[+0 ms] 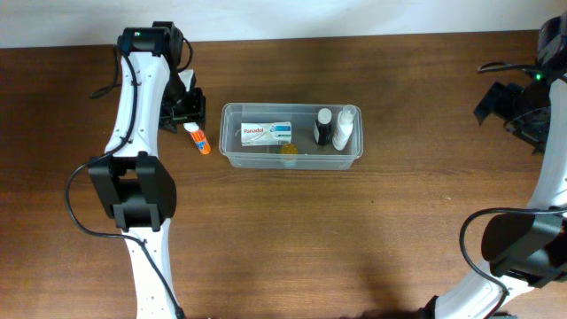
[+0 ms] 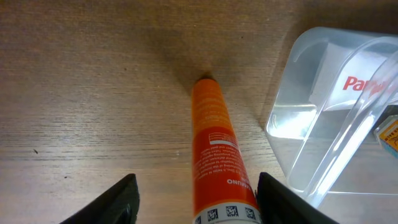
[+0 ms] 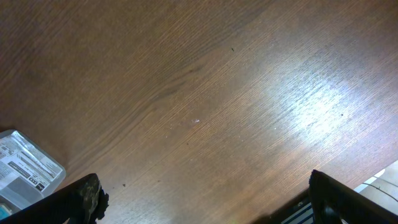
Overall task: Pack container
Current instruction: 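Lower the left gripper around the orange tube and close on it, then lift the orange tube and carry it right over the container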
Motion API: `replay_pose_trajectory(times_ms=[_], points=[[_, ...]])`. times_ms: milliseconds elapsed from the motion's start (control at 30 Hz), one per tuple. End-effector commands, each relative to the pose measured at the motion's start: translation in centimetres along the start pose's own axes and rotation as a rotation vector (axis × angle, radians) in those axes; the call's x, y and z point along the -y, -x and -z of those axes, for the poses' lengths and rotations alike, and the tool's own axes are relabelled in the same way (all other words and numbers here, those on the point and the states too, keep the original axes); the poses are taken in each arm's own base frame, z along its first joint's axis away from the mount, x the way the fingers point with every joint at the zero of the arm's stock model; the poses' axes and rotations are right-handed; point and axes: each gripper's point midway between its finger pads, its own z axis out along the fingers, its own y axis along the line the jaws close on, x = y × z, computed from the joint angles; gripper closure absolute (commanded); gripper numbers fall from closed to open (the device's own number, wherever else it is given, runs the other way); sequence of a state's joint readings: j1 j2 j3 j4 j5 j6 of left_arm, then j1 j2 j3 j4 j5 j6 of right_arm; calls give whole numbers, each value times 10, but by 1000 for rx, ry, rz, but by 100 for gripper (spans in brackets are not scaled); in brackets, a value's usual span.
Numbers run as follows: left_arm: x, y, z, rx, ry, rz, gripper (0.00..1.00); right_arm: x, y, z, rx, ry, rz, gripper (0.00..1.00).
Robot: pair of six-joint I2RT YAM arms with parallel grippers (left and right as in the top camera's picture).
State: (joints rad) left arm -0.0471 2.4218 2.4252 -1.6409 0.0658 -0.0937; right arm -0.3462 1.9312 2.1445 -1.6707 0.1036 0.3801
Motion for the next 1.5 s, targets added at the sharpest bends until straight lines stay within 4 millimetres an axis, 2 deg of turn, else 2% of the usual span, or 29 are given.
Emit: replay_pose_trajectory(times_ms=[0, 267, 400, 600, 667, 967, 1100, 1467], points=[[-3, 0, 2, 6, 14, -11, 45, 0, 0, -1, -3, 1, 5, 1], [-3, -5, 2, -13, 15, -10, 45, 0, 0, -1, -3, 1, 5, 2], [-3, -5, 2, -13, 11, -10, 54, 0, 0, -1, -3, 1, 5, 2], [-3, -6, 2, -16, 11, -10, 55, 0, 0, -1, -3, 1, 5, 2], [-3, -5, 2, -16, 11, -10, 60, 0, 0, -1, -3, 1, 5, 2], [-3, -5, 2, -16, 11, -10, 60, 0, 0, -1, -3, 1, 5, 1], [-3, -6, 2, -17, 11, -10, 71, 0, 0, -1, -3, 1, 5, 2], [-3, -6, 4, -14, 11, -10, 70, 0, 0, -1, -3, 1, 5, 2]])
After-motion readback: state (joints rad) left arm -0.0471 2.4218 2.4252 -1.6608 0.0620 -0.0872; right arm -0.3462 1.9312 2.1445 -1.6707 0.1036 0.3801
